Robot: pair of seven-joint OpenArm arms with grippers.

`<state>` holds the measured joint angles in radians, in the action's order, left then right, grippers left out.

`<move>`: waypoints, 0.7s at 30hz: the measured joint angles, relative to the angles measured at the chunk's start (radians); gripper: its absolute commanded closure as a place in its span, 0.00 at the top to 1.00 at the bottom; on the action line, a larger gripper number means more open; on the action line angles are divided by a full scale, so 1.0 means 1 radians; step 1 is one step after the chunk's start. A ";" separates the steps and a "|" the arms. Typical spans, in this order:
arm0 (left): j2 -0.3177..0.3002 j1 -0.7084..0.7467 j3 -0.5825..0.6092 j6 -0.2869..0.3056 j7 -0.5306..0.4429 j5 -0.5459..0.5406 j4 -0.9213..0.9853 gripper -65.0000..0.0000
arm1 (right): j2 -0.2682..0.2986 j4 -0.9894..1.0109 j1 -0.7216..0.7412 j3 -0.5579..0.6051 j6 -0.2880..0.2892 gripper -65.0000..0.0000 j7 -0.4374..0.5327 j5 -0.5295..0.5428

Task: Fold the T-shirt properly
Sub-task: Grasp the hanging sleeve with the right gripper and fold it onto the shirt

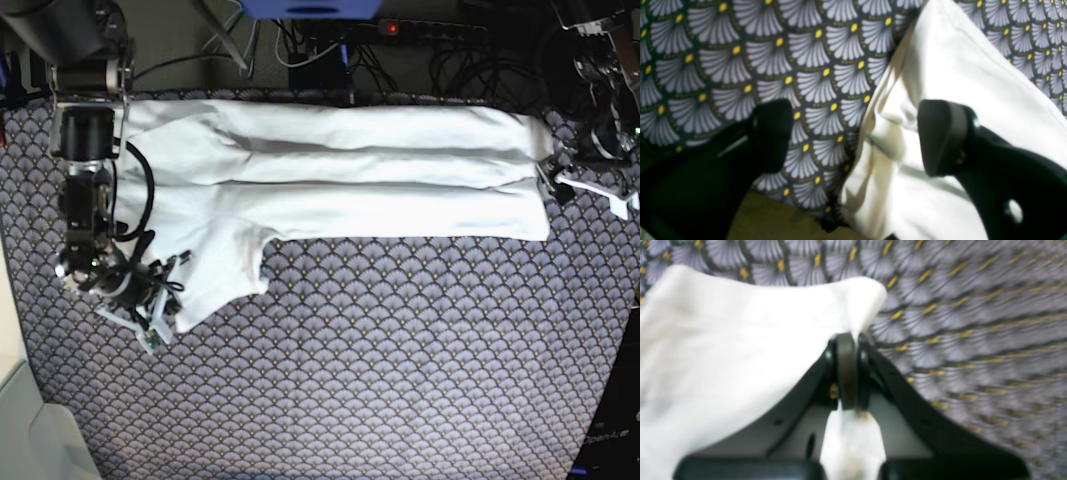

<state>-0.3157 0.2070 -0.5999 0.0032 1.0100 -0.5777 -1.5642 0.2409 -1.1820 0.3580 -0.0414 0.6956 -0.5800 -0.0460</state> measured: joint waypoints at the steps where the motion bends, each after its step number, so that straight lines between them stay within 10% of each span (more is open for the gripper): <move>1: 0.002 -0.001 0.000 0.000 0.000 0.000 0.000 0.88 | 0.003 -0.066 -0.023 -0.002 0.000 0.00 -0.014 0.002; 21: -0.004 -0.033 -0.003 0.000 -0.005 0.007 0.010 0.88 | -0.005 -0.733 -0.594 -0.236 0.008 0.00 -0.108 0.017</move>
<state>-0.3199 0.1738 -0.6033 0.0036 1.0054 -0.5709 -1.5547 0.2356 -1.9152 -0.2363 -0.2771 0.7033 -0.6880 -0.0292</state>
